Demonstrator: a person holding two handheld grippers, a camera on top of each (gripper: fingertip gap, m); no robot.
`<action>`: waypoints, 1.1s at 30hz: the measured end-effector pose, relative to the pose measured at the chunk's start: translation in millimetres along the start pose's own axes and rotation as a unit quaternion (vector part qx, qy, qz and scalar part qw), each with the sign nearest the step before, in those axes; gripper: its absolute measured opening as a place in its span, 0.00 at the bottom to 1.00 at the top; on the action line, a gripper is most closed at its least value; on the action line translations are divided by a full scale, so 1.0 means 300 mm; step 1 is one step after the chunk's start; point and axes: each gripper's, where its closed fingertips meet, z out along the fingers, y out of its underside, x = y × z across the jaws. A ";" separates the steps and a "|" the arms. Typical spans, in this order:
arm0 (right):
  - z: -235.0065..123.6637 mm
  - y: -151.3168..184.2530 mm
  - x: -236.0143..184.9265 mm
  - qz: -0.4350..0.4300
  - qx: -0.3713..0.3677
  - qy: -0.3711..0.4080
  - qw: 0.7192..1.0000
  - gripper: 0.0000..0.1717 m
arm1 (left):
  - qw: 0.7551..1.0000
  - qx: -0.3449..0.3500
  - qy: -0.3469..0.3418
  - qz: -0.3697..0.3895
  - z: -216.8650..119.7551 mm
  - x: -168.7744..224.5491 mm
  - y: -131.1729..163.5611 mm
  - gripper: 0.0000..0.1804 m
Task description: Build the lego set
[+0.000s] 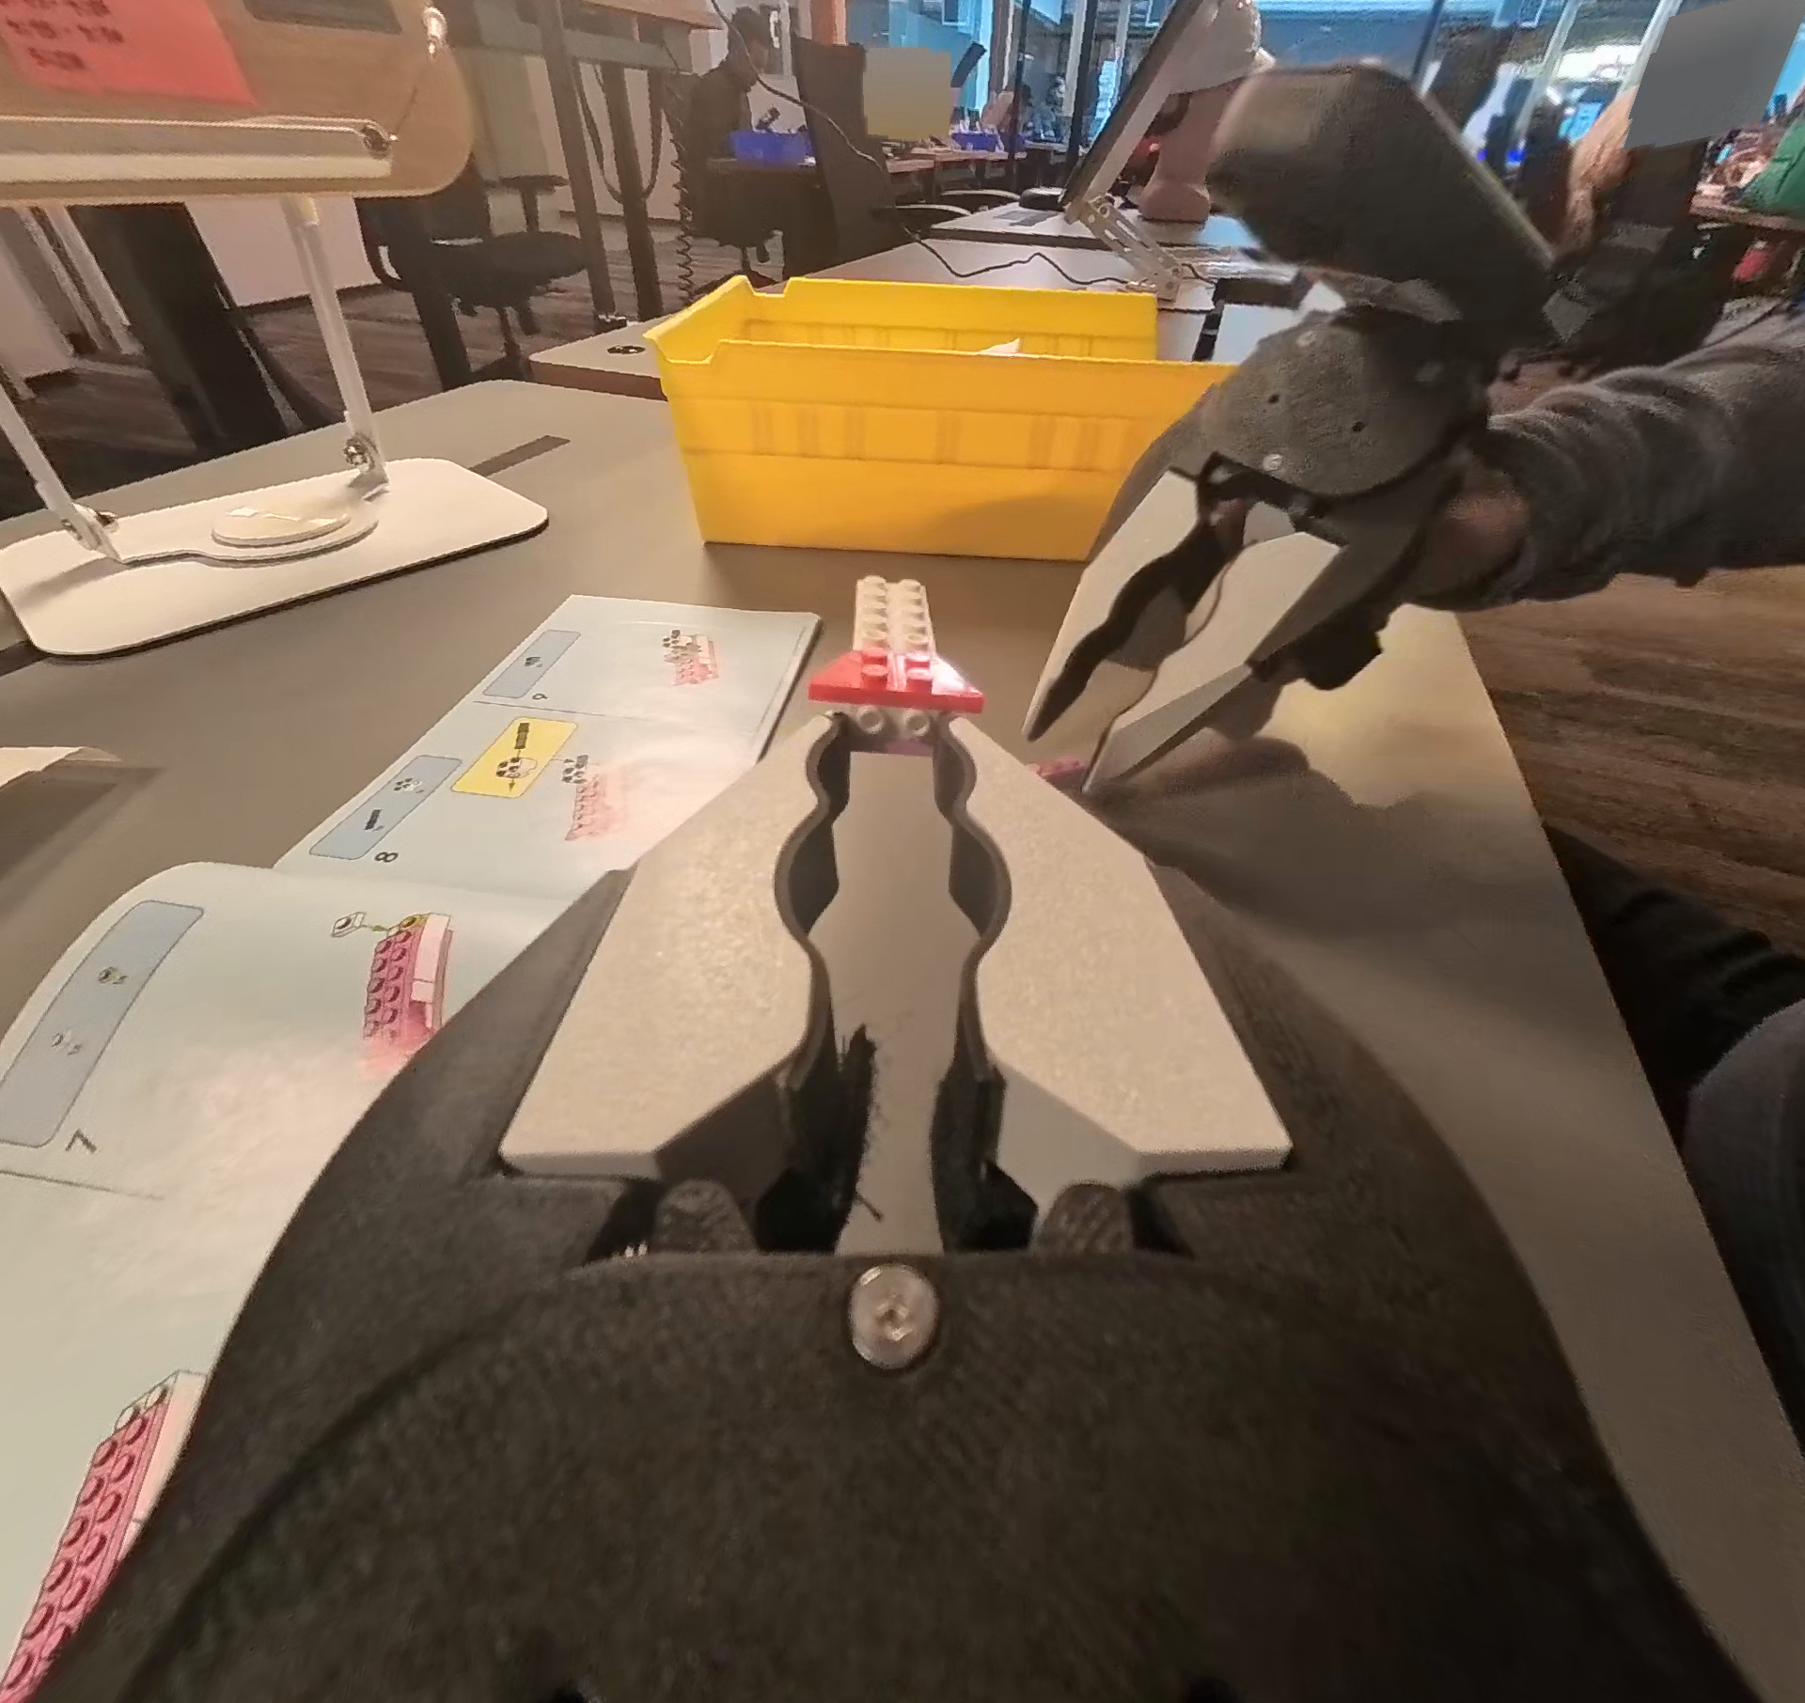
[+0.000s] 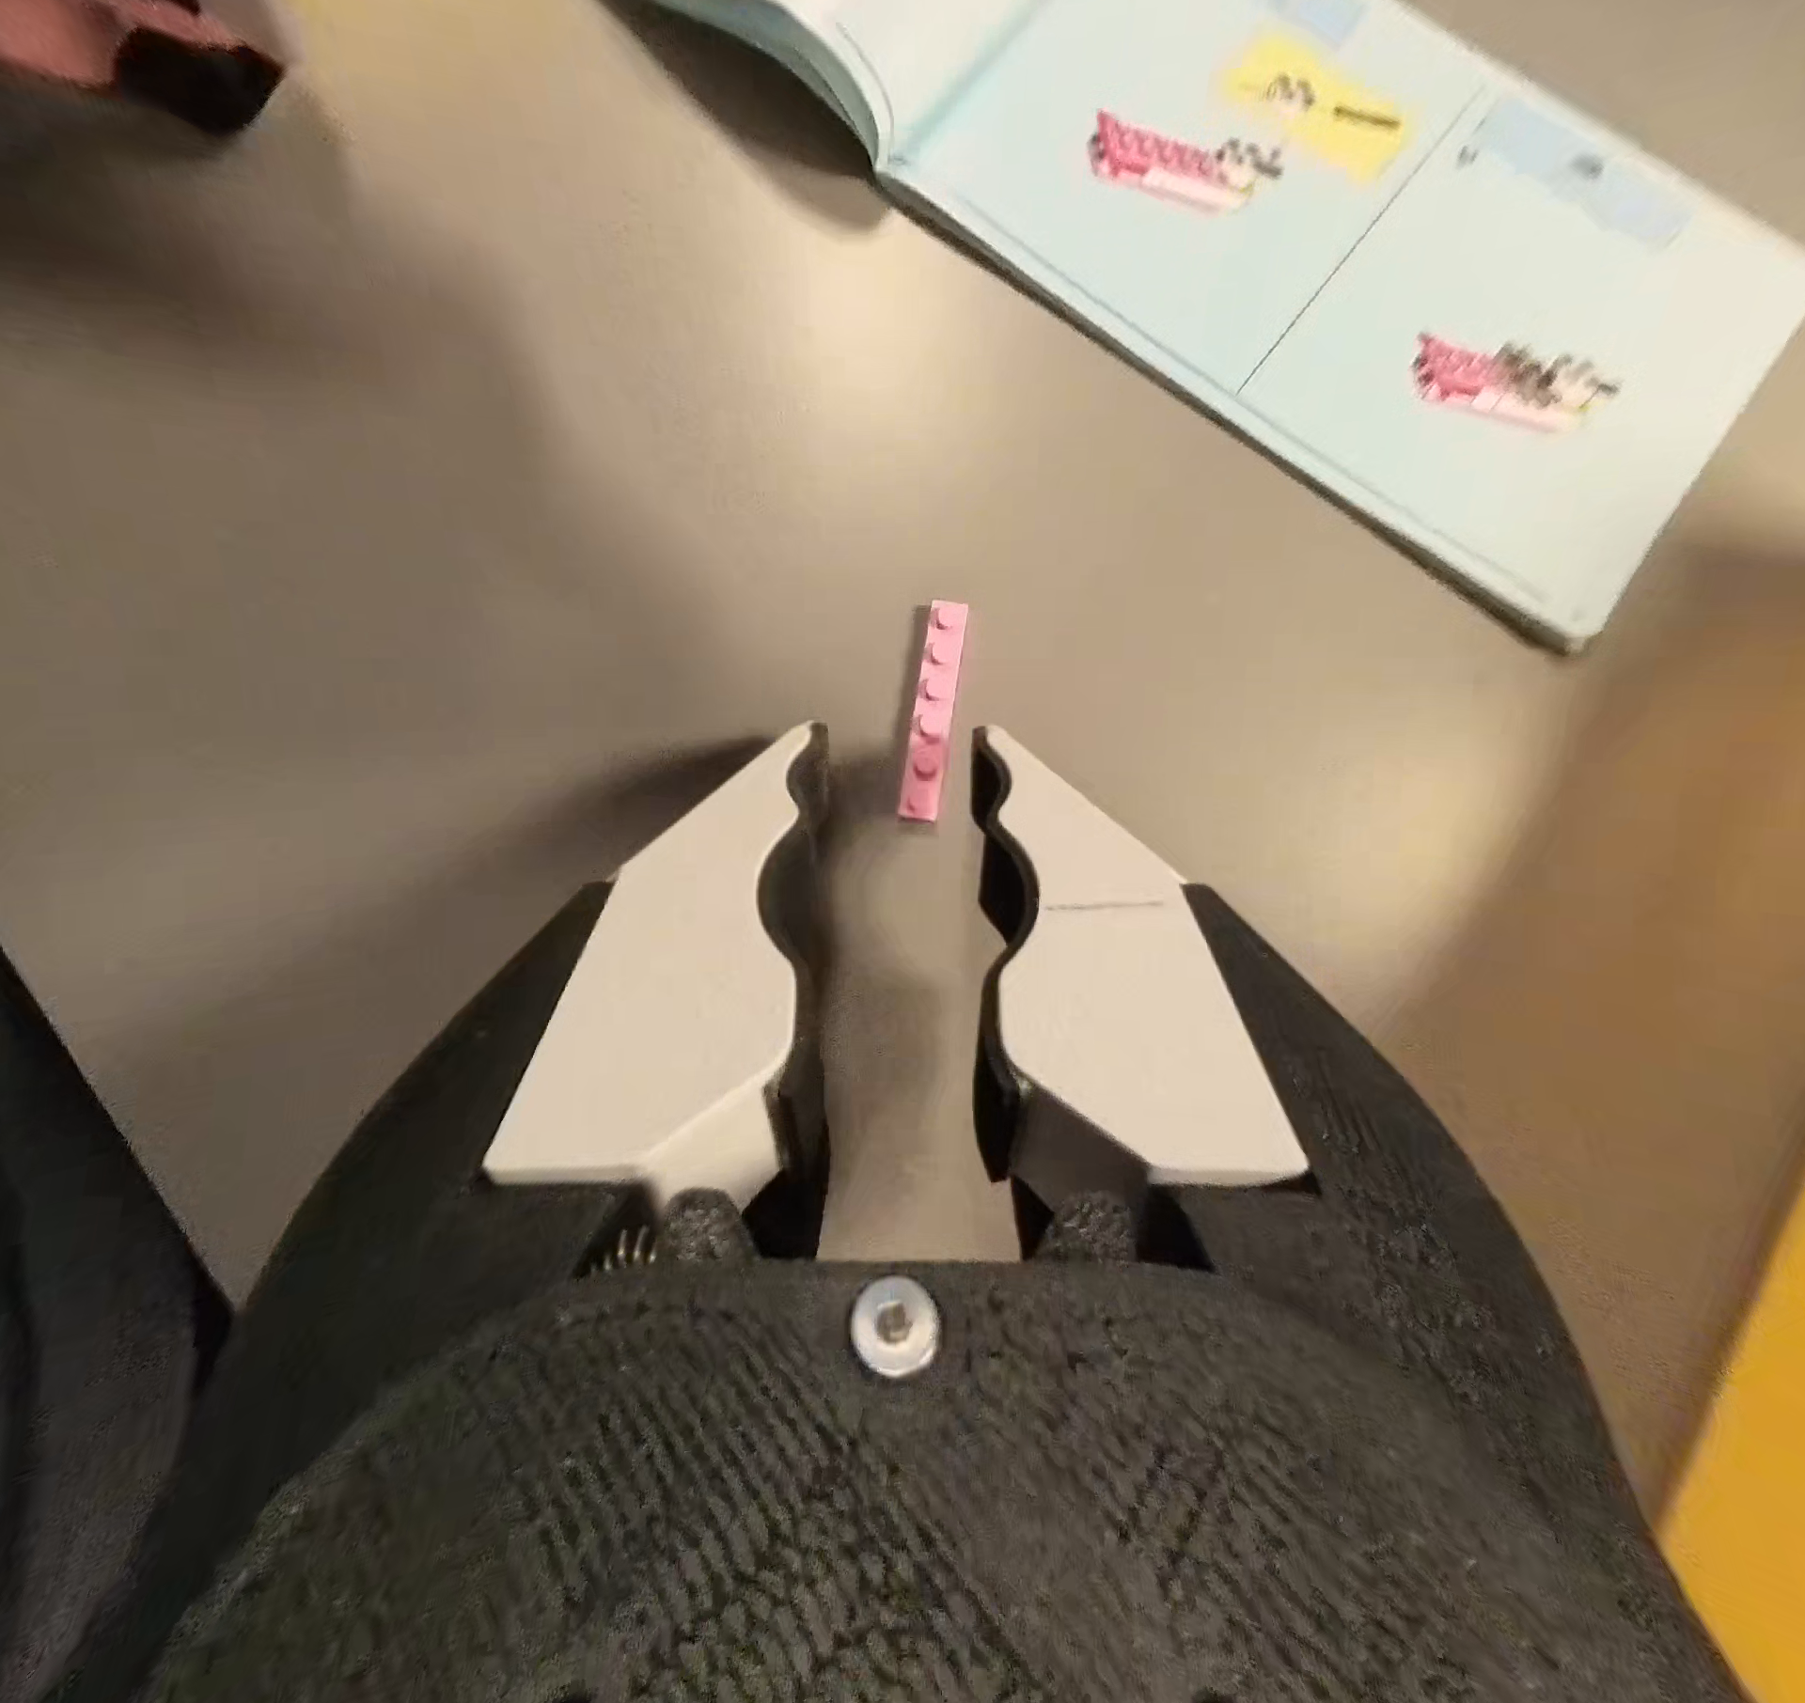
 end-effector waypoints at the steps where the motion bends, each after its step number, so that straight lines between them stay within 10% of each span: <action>1: 0.011 0.004 0.003 0.013 -0.003 -0.004 1.000 0.15 | 1.000 -0.001 0.000 0.003 0.001 0.002 0.001 0.09; 10: 0.017 -0.006 0.050 -0.006 -0.051 -0.002 0.999 0.03 | 1.000 0.004 0.017 0.005 0.001 0.022 -0.005 0.09; 17: -0.233 -0.364 -0.075 -0.148 0.157 -0.146 0.965 0.03 | 0.994 0.035 0.104 0.002 -0.007 0.118 -0.038 0.09; 33: -0.188 -0.327 -0.240 -0.299 0.002 -0.244 0.923 0.03 | 0.982 0.033 0.185 0.018 -0.015 0.220 -0.032 0.09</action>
